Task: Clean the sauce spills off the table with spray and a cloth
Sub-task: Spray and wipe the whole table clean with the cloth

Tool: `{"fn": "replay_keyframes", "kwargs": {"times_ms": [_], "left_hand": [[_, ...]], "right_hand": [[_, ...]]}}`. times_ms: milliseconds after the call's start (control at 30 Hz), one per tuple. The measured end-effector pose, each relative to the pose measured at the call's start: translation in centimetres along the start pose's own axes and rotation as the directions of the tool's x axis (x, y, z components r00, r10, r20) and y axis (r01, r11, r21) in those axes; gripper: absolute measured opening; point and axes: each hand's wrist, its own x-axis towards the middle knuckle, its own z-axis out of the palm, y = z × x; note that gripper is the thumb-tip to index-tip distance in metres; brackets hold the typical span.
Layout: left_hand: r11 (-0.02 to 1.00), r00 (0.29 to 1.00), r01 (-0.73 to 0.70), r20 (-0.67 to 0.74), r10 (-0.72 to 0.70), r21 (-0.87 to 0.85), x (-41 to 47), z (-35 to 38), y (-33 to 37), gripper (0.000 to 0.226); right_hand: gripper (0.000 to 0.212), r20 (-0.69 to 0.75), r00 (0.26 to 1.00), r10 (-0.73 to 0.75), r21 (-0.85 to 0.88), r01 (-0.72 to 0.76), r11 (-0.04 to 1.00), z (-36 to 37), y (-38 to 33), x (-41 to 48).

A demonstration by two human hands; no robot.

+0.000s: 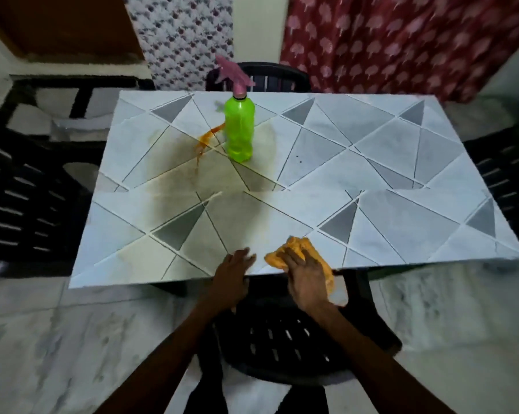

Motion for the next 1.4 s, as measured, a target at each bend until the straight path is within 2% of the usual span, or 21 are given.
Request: {"fn": "replay_keyframes", "kwargs": {"times_ms": [33, 100, 133, 167, 233, 267, 333, 367, 433, 500, 600, 700, 733, 800, 867, 900, 933, 1033, 1100, 1233, 1400], "left_hand": [[0.993, 0.999, 0.042, 0.007, -0.041, -0.114, 0.0, -0.2, -0.3, 0.058], [0.956, 0.991, 0.131, 0.045, -0.124, -0.262, 0.1, -1.4, -0.8, 0.055], [0.929, 0.987, 0.163, 0.065, -0.15, -0.331, 0.1, -2.1, -0.7, 0.054], [0.895, 0.983, 0.182, 0.089, -0.16, -0.406, 0.1, -2.7, -0.5, 0.053], [0.809, 0.973, 0.232, 0.141, -0.185, -0.541, 0.4, -4.4, 0.3, 0.041], [0.764, 0.966, 0.257, 0.163, -0.199, -0.591, 0.5, -5.2, 0.9, 0.038], [0.698, 0.965, 0.262, 0.159, -0.21, -0.667, 1.0, -6.7, 2.0, 0.037], [0.67, 0.966, 0.256, 0.161, -0.202, -0.696, 1.1, -7.4, 2.6, 0.037], [0.638, 0.964, 0.265, 0.184, -0.193, -0.723, 1.1, -9.1, 3.9, 0.033], [0.627, 0.961, 0.273, 0.182, -0.207, -0.729, 1.2, -10.2, 4.4, 0.03], [0.65, 0.969, 0.245, 0.17, -0.177, -0.719, 1.7, -12.0, 4.5, 0.036], [0.652, 0.954, 0.296, 0.188, -0.231, -0.698, 1.4, -12.9, 3.4, 0.021], [0.65, 0.954, 0.295, 0.176, -0.243, -0.7, 1.7, -13.1, 3.1, 0.018], [0.637, 0.953, 0.299, 0.193, -0.232, -0.711, 2.7, -13.5, 2.6, 0.015], [0.585, 0.95, 0.307, 0.203, -0.239, -0.751, 4.0, -14.2, 2.3, 0.02], [0.554, 0.948, 0.307, 0.198, -0.248, -0.774, 4.7, -14.6, 2.3, 0.025], [0.54, 0.946, 0.308, 0.193, -0.261, -0.783, 5.8, -14.8, 2.0, 0.03], [0.512, 0.941, 0.319, 0.201, -0.274, -0.798, 8.6, -15.3, 0.8, 0.031], [0.502, 0.939, 0.34, 0.257, -0.227, -0.795, 10.7, -15.6, 0.0, 0.032], [0.613, 0.931, 0.333, 0.354, -0.092, -0.717, 14.0, -15.5, -0.6, 0.03], [0.729, 0.924, 0.32, 0.37, -0.098, -0.605, 16.6, -13.6, -2.0, 0.025]], "right_hand": [[0.054, -0.004, 1.0, 0.017, 0.067, -0.017, 0.998, -0.4, -0.9, -0.3], [0.043, 0.008, 0.976, 0.217, 0.358, -0.206, 0.911, -1.7, -2.6, -0.2], [0.039, 0.063, 0.936, 0.346, 0.539, -0.324, 0.777, -2.7, -3.5, -0.2], [0.035, 0.122, 0.885, 0.449, 0.701, -0.397, 0.592, -3.7, -4.3, -0.1], [0.028, 0.22, 0.78, 0.586, 0.909, -0.381, 0.166, -5.5, -5.6, -0.2], [0.026, 0.295, 0.748, 0.595, 0.942, -0.332, -0.049, -6.6, -6.1, -0.2], [0.031, 0.449, 0.736, 0.506, 0.865, -0.217, -0.452, -9.4, -7.3, -0.7], [0.035, 0.506, 0.743, 0.439, 0.791, -0.196, -0.58, -10.6, -7.9, -1.1], [0.035, 0.58, 0.742, 0.337, 0.696, -0.237, -0.678, -11.8, -9.1, -1.4], [0.041, 0.61, 0.736, 0.294, 0.661, -0.267, -0.702, -12.0, -10.0, -1.6], [0.052, 0.58, 0.767, 0.273, 0.684, -0.276, -0.675, -12.1, -10.8, -0.9], [0.058, 0.577, 0.79, 0.206, 0.687, -0.333, -0.645, -11.8, -11.6, -0.5], [0.053, 0.579, 0.79, 0.201, 0.713, -0.371, -0.595, -11.7, -11.6, -0.1], [0.041, 0.577, 0.788, 0.214, 0.785, -0.463, -0.411, -11.4, -11.3, 0.7], [0.055, 0.575, 0.769, 0.28, 0.818, -0.541, -0.195, -10.3, -10.7, 1.4], [0.06, 0.573, 0.755, 0.317, 0.816, -0.559, -0.146, -9.8, -10.5, 1.8], [0.058, 0.569, 0.735, 0.369, 0.816, -0.561, -0.142, -9.4, -10.3, 2.5], [0.055, 0.53, 0.709, 0.465, 0.847, -0.469, -0.25, -8.4, -10.1, 4.3], [0.053, 0.494, 0.684, 0.538, 0.868, -0.428, -0.253, -8.2, -9.6, 5.7], [0.038, 0.417, 0.572, 0.706, 0.887, -0.425, -0.181, -7.7, -7.8, 7.2], [0.035, 0.378, 0.421, 0.825, 0.887, -0.42, -0.192, -8.3, -4.1, 7.8]]}}
